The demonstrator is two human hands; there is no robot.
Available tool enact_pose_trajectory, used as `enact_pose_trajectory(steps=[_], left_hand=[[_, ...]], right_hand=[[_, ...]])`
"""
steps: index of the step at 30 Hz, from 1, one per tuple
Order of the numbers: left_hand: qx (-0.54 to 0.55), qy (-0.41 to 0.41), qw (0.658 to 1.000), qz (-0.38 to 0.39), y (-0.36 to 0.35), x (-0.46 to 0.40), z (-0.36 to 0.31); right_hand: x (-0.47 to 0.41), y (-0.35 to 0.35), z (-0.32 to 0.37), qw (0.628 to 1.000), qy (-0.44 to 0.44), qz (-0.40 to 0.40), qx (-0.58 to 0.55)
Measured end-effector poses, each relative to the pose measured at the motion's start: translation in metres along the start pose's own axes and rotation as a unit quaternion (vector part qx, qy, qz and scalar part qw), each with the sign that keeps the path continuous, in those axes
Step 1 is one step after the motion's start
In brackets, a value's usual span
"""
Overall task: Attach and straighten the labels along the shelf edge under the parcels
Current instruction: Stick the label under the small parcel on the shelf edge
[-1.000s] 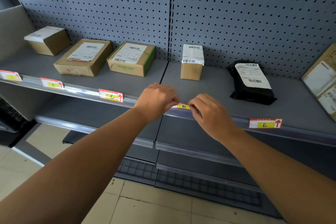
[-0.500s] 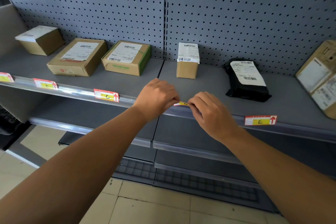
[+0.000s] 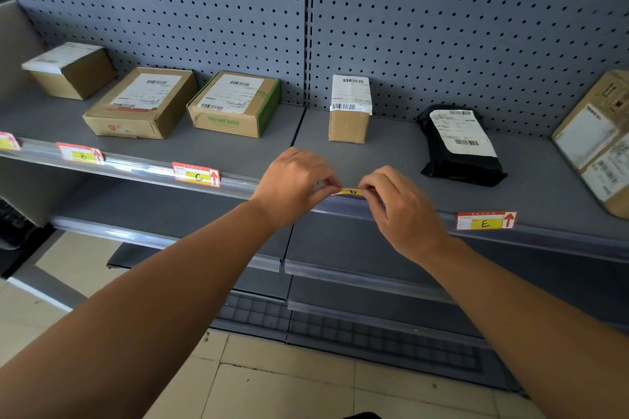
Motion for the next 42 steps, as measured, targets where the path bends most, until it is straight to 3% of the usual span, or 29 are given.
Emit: enact_pose_trajectory(steps=[17,28,37,42], left_hand=[[-0.019,-0.002,0.999,0.039,-0.011,0.005,0.005],[-0.053,-0.041,0.998,-0.006,-0.003,0.001,-0.002],[-0.051,-0.040,0.998,0.017,-0.016,0.005,-0.005],[-0.068,-0.041,0.997,0.003,-0.011,0.005,0.000]], right_hand=[[0.004,-0.022,-0.003,1.000,0.011,0.028,0.003],[0.009,-0.019,-0.004,1.000,0.016,0.001,-0.002],[0.014,-0.018,-0.006,0.999,0.026,0.014,0.018],[0.019,-0.022,-0.008,1.000,-0.023,0.019,-0.005]])
Point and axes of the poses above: each hand's wrist, its own x-axis away from the middle knuckle, its own y-axis out of the back of the hand, z = x × y, the point moved 8 cm from there along -x, towards the middle knuckle, and after that the axes turned 6 degrees about y, right-handed, at the moved point
